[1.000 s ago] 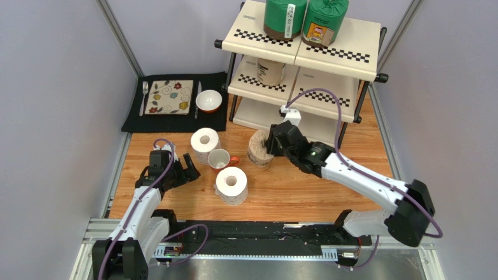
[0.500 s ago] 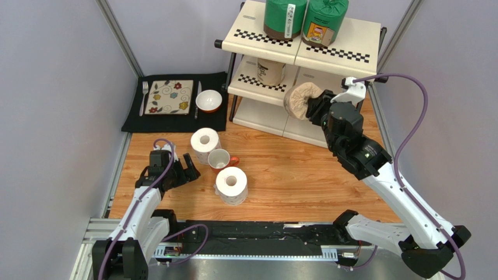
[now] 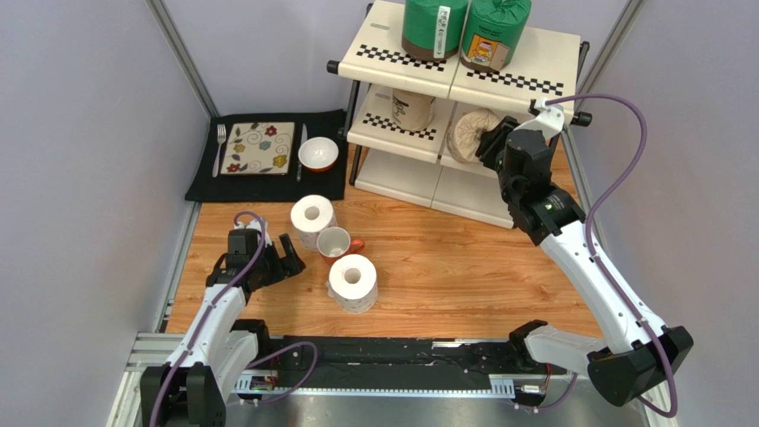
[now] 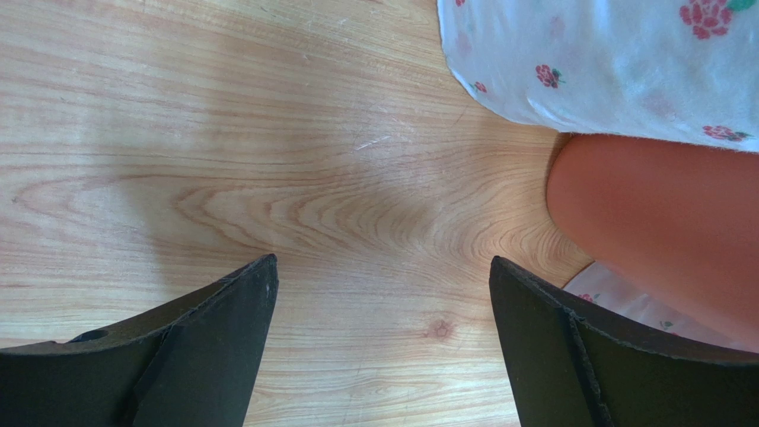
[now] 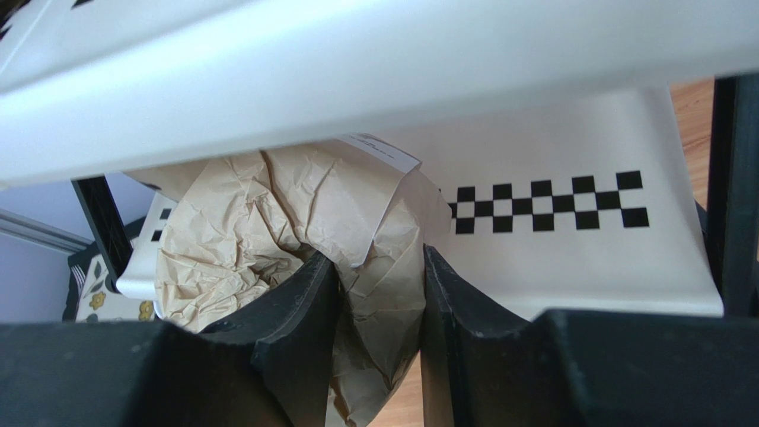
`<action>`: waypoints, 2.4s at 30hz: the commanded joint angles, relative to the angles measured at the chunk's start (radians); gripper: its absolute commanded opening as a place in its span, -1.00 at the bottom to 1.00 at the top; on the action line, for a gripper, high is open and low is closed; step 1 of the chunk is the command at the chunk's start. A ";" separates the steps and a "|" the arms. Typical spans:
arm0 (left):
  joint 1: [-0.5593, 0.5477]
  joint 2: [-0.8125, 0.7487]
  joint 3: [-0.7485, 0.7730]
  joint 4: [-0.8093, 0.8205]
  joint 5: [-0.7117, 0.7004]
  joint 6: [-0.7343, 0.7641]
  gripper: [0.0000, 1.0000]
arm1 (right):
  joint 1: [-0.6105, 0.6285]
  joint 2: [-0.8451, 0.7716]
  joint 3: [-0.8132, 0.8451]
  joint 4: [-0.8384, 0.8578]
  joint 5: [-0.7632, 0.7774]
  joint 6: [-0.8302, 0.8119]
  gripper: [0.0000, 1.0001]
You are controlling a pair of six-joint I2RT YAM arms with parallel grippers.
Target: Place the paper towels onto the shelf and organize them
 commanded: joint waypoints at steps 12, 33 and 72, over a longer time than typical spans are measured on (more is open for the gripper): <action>-0.001 -0.005 -0.013 0.009 0.012 0.012 0.94 | -0.047 0.145 0.094 0.200 -0.026 0.017 -0.03; -0.003 0.001 -0.013 0.013 0.017 0.012 0.94 | 0.010 -0.169 -0.187 0.381 -0.276 -0.134 0.43; -0.503 0.317 0.504 0.729 -0.057 0.160 0.98 | 0.156 -0.706 -0.366 -0.278 0.095 0.017 0.48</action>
